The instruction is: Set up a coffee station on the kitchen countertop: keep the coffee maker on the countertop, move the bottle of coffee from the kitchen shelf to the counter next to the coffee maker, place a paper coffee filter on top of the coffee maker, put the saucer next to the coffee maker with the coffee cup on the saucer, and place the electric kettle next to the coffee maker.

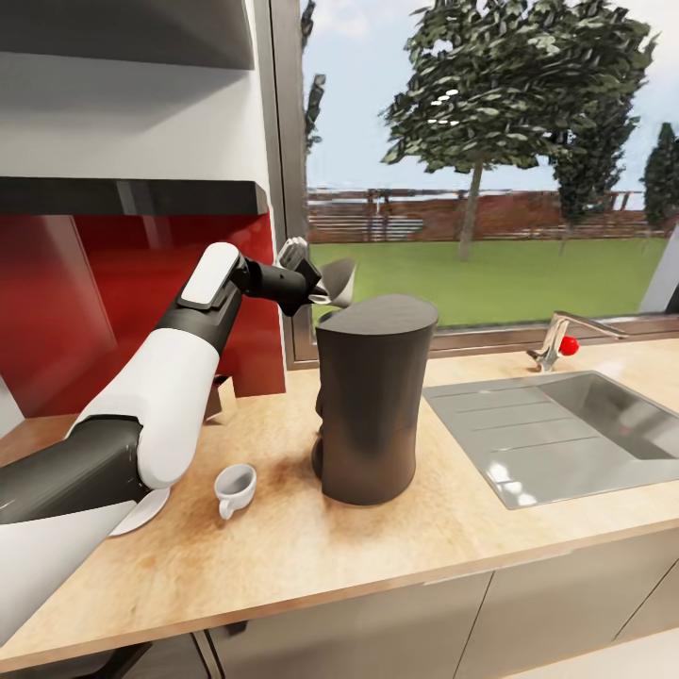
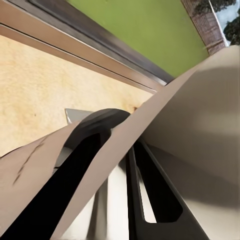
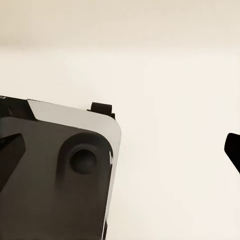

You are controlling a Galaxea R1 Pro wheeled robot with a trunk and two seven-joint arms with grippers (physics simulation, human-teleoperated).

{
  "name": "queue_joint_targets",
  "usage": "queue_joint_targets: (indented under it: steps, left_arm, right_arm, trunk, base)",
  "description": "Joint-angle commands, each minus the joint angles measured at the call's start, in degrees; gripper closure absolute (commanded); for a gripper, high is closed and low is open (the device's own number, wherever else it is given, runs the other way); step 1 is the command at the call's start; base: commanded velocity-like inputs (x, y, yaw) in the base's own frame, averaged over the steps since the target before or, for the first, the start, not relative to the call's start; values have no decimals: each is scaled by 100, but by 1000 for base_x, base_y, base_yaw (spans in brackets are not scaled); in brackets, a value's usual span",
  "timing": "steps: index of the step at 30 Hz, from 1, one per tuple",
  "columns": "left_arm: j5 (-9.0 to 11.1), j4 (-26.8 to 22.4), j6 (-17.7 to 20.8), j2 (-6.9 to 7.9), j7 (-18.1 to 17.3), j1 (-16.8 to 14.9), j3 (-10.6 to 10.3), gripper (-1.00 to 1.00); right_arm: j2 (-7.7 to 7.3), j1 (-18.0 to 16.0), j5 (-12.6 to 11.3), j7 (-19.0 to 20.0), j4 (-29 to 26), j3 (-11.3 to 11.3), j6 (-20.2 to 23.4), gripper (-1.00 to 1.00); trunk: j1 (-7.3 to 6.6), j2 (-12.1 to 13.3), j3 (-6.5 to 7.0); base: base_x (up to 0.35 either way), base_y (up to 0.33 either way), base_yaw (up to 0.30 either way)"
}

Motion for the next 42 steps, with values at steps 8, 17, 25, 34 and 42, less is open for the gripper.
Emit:
queue_joint_targets:
  steps: [8, 17, 25, 34, 42]
  left_arm:
    - [41, -4, 19, -7, 56, -4, 30, 100]
    - [41, -4, 19, -7, 56, -5, 30, 100]
    - [41, -3, 19, -7, 56, -4, 29, 100]
    - [42, -3, 19, -7, 56, -6, 9, 100]
    - [41, -4, 21, -7, 56, -5, -3, 100]
  right_arm:
    - [-1, -4, 9, 0, 6, 26, -17, -100]
    - [-1, -4, 9, -3, 4, 26, -17, -100]
    - [-1, -4, 9, -6, 3, 26, -17, -100]
    - [-1, -4, 9, -4, 3, 26, -17, -100]
    - [-1, -4, 9, -5, 2, 26, -17, -100]
  trunk:
    - [0, -5, -11]
    - [0, -5, -44]
    - [0, -5, -56]
    - [0, -5, -57]
    - [0, -5, -87]
  base:
    - [0, 0, 0]
    - [0, 0, 0]
    - [0, 0, 0]
    - [0, 0, 0]
    - [0, 0, 24]
